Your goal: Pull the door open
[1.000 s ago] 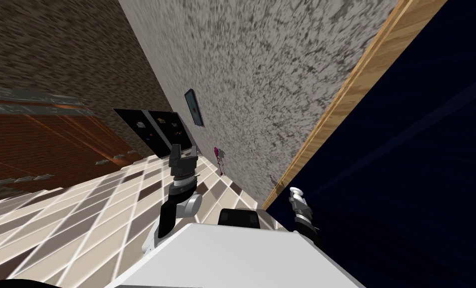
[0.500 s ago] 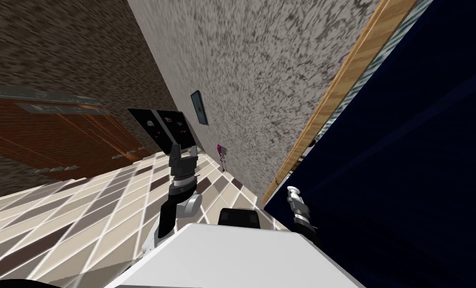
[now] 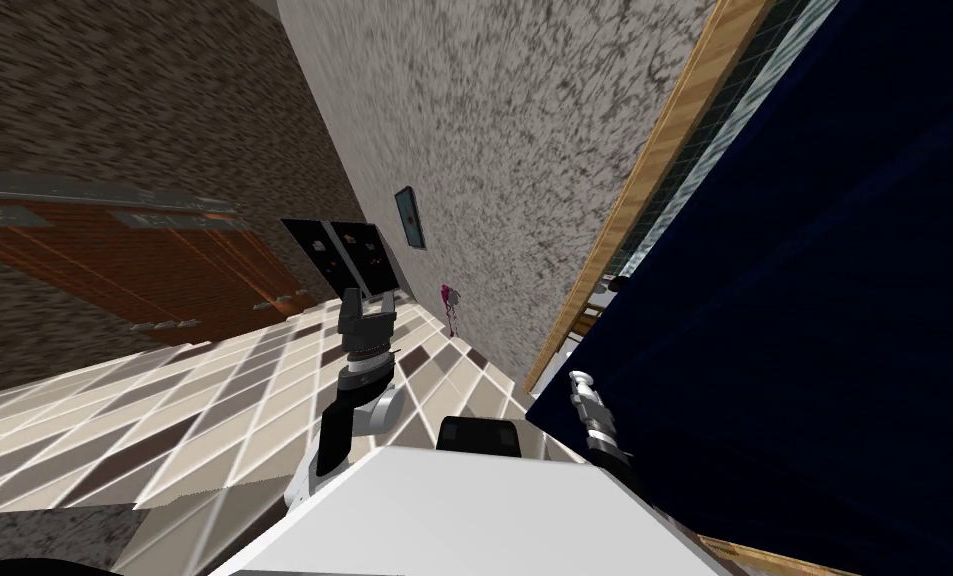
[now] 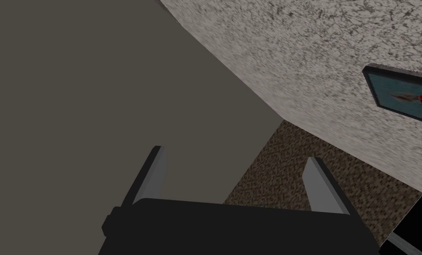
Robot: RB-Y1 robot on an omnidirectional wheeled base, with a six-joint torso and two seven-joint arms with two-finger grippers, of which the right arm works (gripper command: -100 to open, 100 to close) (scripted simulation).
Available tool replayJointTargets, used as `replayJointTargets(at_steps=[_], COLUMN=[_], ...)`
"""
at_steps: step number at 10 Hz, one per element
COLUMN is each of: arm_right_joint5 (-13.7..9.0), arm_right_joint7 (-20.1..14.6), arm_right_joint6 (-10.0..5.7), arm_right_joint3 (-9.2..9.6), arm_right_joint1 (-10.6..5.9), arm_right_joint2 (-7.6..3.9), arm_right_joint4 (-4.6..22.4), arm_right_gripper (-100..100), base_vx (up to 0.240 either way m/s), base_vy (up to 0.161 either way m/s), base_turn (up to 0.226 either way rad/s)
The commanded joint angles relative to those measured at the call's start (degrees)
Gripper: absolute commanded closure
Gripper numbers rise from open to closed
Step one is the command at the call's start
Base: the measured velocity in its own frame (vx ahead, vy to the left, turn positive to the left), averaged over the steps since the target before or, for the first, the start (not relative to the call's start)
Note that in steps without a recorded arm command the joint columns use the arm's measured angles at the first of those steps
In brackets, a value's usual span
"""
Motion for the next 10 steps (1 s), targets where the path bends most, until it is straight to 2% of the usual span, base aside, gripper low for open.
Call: replayJointTargets(at_steps=[1,2,3,9,10], arm_right_joint5=[0.0,0.92,1.11,4.06,3.67], arm_right_joint7=[0.0,-0.74,-0.89,-3.29,-2.75], arm_right_joint6=[0.0,-0.43,-0.56,-2.55,-1.83], arm_right_joint3=[0.0,1.61,1.92,6.77,6.21], arm_right_joint1=[0.0,0.59,0.7,2.41,2.5], arm_right_joint2=[0.0,-0.53,-0.68,-3.11,-3.03], arm_right_joint4=[0.0,-0.58,-0.73,-3.02,-3.47], arm_right_gripper=[100,100,100,100,100], base_vx=[-0.102,-0.158,-0.213,-0.232,-0.116], base_vy=[0.01,-0.034,-0.02,-0.016,-0.011], base_turn=[0.018,0.069,0.067,0.055,0.022])
